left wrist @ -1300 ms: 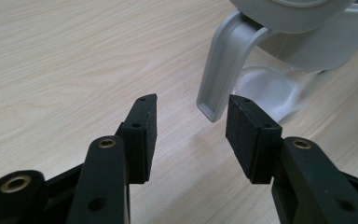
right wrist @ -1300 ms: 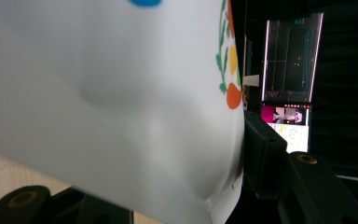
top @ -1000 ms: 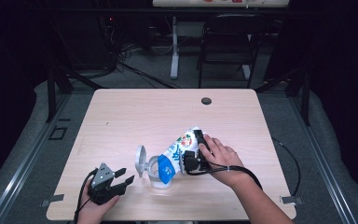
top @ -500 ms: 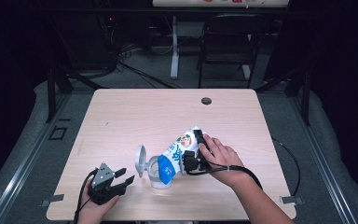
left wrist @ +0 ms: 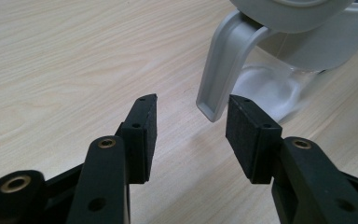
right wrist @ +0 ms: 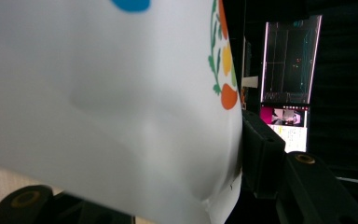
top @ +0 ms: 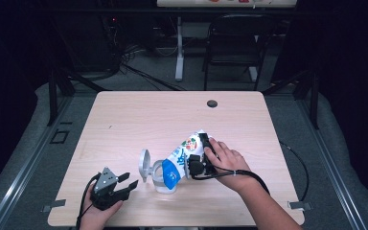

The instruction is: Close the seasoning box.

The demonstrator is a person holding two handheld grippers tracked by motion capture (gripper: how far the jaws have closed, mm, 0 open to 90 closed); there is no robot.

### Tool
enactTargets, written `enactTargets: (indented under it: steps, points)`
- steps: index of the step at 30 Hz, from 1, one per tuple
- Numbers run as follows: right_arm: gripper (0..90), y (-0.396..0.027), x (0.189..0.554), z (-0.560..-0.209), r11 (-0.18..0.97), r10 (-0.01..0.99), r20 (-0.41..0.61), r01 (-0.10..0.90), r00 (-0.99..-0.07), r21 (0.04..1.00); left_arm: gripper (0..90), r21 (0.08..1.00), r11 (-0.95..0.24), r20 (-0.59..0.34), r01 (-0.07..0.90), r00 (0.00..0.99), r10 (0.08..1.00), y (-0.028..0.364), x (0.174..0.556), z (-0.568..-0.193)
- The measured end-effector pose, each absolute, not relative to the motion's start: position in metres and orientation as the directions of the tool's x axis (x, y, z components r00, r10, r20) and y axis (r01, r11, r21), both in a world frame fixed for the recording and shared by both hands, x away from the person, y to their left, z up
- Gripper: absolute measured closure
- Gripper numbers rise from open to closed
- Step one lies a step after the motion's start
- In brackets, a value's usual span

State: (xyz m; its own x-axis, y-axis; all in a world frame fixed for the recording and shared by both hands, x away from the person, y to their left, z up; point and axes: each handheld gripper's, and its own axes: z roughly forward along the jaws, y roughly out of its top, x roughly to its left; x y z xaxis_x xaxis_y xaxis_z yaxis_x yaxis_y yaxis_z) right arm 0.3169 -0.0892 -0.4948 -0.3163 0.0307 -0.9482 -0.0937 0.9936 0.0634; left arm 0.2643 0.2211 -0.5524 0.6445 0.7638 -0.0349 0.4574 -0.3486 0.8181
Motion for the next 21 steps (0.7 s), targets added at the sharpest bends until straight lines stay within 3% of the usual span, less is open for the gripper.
enactTargets:
  steps: [21]
  points:
    - [53.7, -0.0887, 0.3156, -0.4937, 0.994, 0.029, -0.948, -0.089, -0.318, 0.060, 53.9, 0.818, -0.349, -0.034, 0.457, 0.644, 0.764, 0.2210, 0.2644, -0.5525]
